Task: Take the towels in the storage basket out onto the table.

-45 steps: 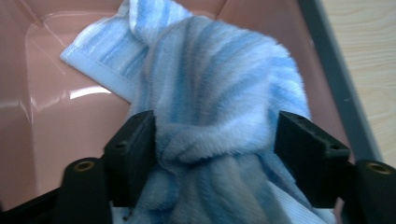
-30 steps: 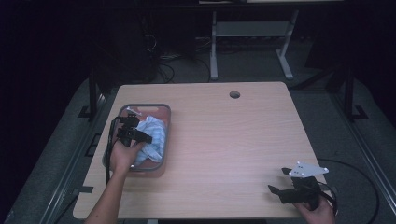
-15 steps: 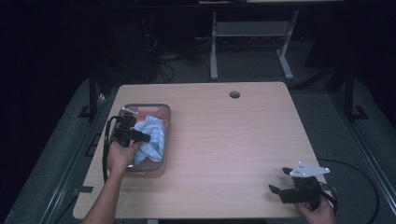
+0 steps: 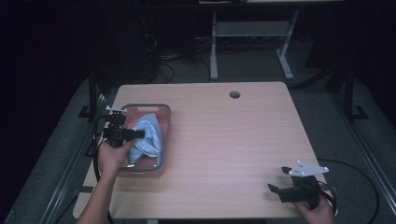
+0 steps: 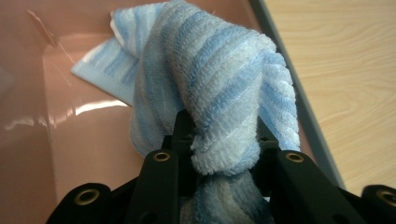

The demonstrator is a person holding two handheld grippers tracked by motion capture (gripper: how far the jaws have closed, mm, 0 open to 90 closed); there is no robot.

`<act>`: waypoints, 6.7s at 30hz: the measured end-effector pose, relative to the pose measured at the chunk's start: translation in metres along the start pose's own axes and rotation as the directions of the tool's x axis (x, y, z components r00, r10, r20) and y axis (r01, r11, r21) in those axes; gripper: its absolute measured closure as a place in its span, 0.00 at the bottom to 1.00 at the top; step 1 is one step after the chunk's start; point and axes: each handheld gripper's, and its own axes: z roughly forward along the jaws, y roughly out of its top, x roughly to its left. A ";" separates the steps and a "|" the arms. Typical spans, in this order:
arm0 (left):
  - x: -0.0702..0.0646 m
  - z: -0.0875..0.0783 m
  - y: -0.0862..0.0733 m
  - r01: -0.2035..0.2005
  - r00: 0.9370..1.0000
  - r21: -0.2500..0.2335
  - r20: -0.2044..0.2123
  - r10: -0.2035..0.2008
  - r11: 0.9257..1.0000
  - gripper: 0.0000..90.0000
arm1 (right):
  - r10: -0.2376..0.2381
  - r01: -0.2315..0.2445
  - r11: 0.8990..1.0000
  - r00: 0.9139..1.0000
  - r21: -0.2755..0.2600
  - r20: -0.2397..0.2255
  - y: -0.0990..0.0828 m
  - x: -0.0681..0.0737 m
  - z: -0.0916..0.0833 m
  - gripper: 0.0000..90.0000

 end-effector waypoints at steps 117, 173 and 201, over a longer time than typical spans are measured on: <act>-0.172 0.063 0.056 -0.218 0.934 -0.019 0.287 0.214 0.976 0.77 | 0.018 -0.017 0.999 1.000 -0.031 0.019 -0.001 -0.009 -0.010 0.16; -0.197 0.163 0.016 -0.157 0.939 0.098 0.322 0.118 0.983 0.69 | 0.015 -0.014 0.999 1.000 -0.033 0.011 0.000 -0.011 -0.010 0.16; -0.199 0.162 0.013 -0.175 0.941 0.092 0.309 0.139 0.980 0.52 | 0.012 -0.012 1.000 1.000 -0.028 0.012 0.000 -0.009 -0.008 0.16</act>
